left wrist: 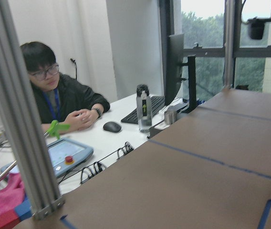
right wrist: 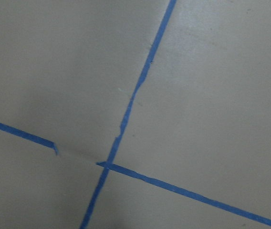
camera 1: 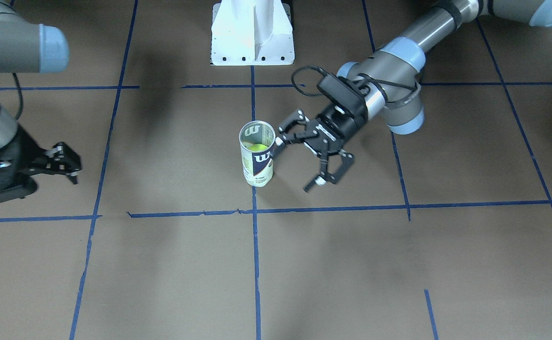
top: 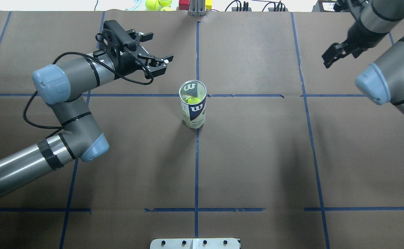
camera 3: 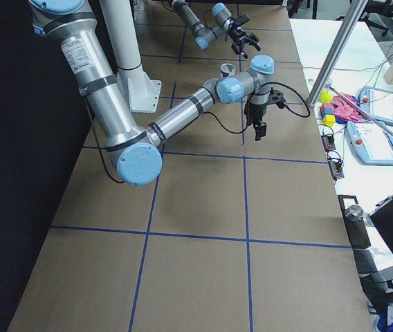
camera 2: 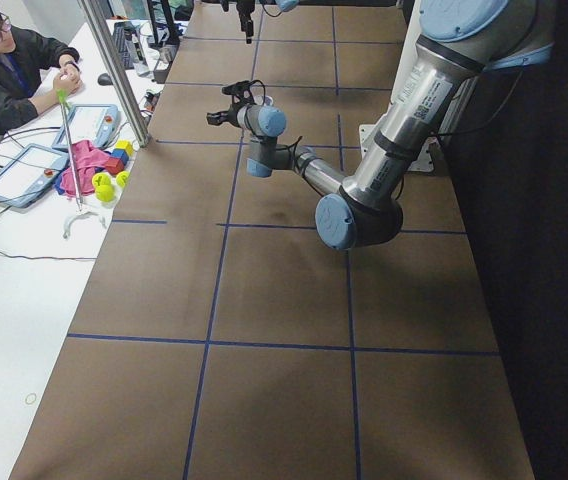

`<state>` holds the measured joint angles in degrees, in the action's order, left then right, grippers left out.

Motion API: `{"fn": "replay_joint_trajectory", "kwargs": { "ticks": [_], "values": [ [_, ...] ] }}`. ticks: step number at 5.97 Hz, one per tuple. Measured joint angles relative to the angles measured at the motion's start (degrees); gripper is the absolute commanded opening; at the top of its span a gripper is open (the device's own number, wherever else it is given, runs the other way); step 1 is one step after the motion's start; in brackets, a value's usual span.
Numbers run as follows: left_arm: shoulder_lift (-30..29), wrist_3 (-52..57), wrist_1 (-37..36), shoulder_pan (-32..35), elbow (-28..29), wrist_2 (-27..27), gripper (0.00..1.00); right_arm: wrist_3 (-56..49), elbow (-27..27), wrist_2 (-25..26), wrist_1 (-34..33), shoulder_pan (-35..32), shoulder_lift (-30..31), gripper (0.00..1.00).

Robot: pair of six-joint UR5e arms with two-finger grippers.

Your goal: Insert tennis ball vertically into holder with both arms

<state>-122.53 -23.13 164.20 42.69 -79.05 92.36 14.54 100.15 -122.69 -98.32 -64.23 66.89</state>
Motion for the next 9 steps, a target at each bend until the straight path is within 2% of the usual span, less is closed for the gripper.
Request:
{"fn": "replay_joint_trajectory", "kwargs": {
  "ticks": [1, 2, 3, 5, 6, 7, 8, 9],
  "values": [
    [1.49, 0.4, -7.56, 5.25, -0.31, 8.03, 0.99, -4.7, -0.02, -0.66, -0.02, -2.62, 2.14, 1.0],
    [3.65, 2.87, -12.04, 10.57, -0.34, 14.52, 0.99, -8.67, -0.04, -1.64, -0.03, -4.95, 4.03, 1.0],
    [5.49, 11.01, -16.54, 15.76, -0.22, 17.72, 0.99, -12.85, -0.07, -2.61, -0.03, -7.21, 6.03, 1.0],
    [6.27, 36.51, -30.14, 22.37, -0.37, 18.77, 0.99, -22.92, -0.89, -5.93, -0.03, -12.37, 10.58, 1.0],
    [6.38, 42.87, -38.84, 25.69, -1.15, 19.78, 0.99, -28.05, -2.38, -7.43, -0.03, -15.2, 12.0, 1.0],
    [7.1, 44.36, -46.54, 28.31, -2.0, 20.72, 1.0, -31.72, -3.7, -8.09, -0.03, -17.17, 12.96, 1.0],
    [8.32, 43.88, -51.26, 30.31, -1.43, 20.84, 1.0, -34.52, -4.48, -8.37, -0.01, -18.64, 14.25, 1.0],
    [9.41, 40.89, -57.88, 33.72, -0.13, 21.6, 1.0, -37.03, -5.37, -8.52, 0.01, -20.16, 15.62, 1.0]
  ]
}}
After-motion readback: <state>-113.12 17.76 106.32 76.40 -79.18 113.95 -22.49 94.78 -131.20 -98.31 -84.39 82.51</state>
